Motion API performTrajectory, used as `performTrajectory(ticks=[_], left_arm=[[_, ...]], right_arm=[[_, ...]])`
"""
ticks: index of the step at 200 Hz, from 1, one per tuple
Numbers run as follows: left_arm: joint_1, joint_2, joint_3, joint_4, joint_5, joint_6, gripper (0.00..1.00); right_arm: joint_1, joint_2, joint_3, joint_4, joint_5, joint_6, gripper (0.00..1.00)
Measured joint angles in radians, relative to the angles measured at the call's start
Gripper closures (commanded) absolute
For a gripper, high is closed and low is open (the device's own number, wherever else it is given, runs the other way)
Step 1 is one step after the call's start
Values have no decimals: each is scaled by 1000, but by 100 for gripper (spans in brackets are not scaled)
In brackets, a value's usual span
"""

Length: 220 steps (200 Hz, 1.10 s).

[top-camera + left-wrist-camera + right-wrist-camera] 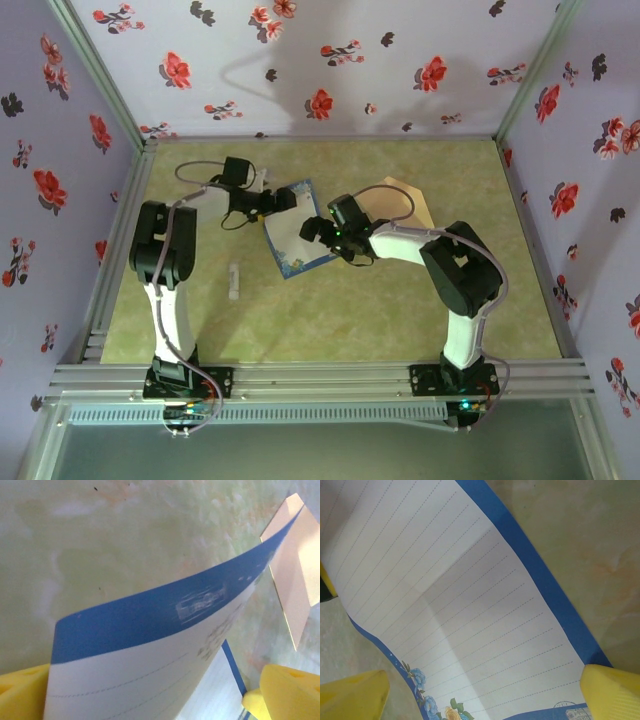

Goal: Place the letter into the envelope and seal it

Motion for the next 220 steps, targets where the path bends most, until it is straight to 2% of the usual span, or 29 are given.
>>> performTrajectory(ticks=[59, 98, 124, 143, 186, 204, 220], left_arm=[[0, -172, -93, 60, 37, -38, 0], [0, -226, -134, 82, 45, -41, 3], [0, -227, -144, 77, 47, -39, 13], [0, -227, -144, 75, 47, -28, 25], [0, -227, -145, 54, 31, 5, 42], [0, -227, -145, 36, 16, 21, 55], [0, -227, -145, 25, 2, 43, 59]], right_arm=[[0, -2, -1, 1, 0, 0, 0], [0, -2, -1, 1, 0, -1, 0], [0, -2, -1, 1, 0, -1, 0], [0, -2, -1, 1, 1, -1, 0], [0, -7, -7, -1, 4, -9, 0], [0, -10, -9, -4, 4, -16, 1], [-3, -13, -13, -5, 4, -19, 0]])
